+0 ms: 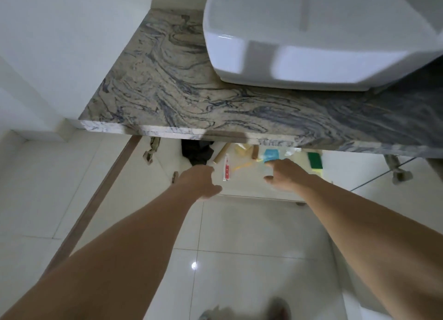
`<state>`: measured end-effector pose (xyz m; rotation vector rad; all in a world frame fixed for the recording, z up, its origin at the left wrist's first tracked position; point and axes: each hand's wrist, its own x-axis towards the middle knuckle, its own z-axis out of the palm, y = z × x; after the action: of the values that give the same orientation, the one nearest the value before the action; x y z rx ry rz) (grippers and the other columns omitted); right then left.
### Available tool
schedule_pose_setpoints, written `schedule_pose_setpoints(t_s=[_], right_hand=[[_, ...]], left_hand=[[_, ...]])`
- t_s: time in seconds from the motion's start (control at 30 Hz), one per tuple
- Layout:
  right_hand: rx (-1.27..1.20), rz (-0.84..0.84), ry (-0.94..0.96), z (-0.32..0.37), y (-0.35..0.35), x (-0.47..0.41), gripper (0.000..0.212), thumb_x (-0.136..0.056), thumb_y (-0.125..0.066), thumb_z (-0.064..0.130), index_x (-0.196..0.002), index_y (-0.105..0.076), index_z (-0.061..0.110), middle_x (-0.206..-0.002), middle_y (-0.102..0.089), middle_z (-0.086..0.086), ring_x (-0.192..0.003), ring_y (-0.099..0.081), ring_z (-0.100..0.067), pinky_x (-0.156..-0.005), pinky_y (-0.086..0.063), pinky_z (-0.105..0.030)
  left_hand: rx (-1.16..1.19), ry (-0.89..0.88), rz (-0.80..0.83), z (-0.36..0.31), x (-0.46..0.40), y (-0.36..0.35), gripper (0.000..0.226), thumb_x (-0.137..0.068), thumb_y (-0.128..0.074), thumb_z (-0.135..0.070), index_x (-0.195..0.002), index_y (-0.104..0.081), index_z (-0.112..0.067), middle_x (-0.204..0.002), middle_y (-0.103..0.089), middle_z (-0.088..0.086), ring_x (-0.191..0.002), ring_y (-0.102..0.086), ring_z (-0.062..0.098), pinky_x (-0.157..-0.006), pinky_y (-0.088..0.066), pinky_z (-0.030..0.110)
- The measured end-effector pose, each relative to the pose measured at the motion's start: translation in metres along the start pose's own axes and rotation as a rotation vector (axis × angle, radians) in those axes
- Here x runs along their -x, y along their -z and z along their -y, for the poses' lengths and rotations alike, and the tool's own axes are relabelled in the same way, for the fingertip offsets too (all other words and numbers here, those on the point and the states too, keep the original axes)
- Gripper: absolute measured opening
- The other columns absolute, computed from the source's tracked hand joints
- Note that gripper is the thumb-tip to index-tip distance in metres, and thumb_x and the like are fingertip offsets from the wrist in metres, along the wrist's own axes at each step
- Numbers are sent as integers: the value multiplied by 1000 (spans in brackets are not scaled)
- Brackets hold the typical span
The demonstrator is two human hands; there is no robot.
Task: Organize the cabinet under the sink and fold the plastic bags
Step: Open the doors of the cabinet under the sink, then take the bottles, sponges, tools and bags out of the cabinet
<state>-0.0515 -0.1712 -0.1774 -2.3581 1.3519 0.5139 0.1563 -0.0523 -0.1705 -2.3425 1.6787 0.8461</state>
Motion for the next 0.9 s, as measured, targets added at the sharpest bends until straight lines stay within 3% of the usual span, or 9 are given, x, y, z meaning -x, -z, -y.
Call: schedule_pose_setpoints(t_s=[0.4, 0.53, 0.73, 0.9], right_hand=[[-91, 21, -88, -148, -39, -54, 56, -96, -58, 34, -146, -41, 14, -141, -52, -12, -123, -54, -28, -97, -47, -35], [-107, 18, -110, -173, -63, -82, 56, -97, -56, 36, -146, -41, 15, -141, -51, -13, -125, -51, -30, -99, -45, -35], [-135, -43, -166, -204, -120, -140, 62, -98, -53, 44, -151, -32, 22, -156, -34, -3, -142, -34, -24, -113, -31, -35], [-131, -129, -181, -226, -171, -188, 59, -99, -51, 43, -151, -33, 21, -156, -33, -1, -143, -33, -22, -115, -27, -33]], left_hand=[[-51, -33, 29, -101, -96, -46, 63, -90, -56, -49, -143, -41, -18, -151, -38, 4, -135, -39, 23, -105, -37, 34], [-69, -41, 9, -111, -138, -72, 55, -88, -58, -50, -134, -48, -21, -156, -30, 3, -129, -45, 21, -99, -42, 32], [-147, -76, -10, -111, -213, -132, 68, -90, -56, -50, -148, -34, -22, -154, -32, 1, -141, -31, 21, -109, -33, 34], [-188, -94, -31, -101, -272, -186, 72, -92, -53, -51, -152, -24, -24, -159, -24, -1, -145, -23, 19, -119, -21, 40]])
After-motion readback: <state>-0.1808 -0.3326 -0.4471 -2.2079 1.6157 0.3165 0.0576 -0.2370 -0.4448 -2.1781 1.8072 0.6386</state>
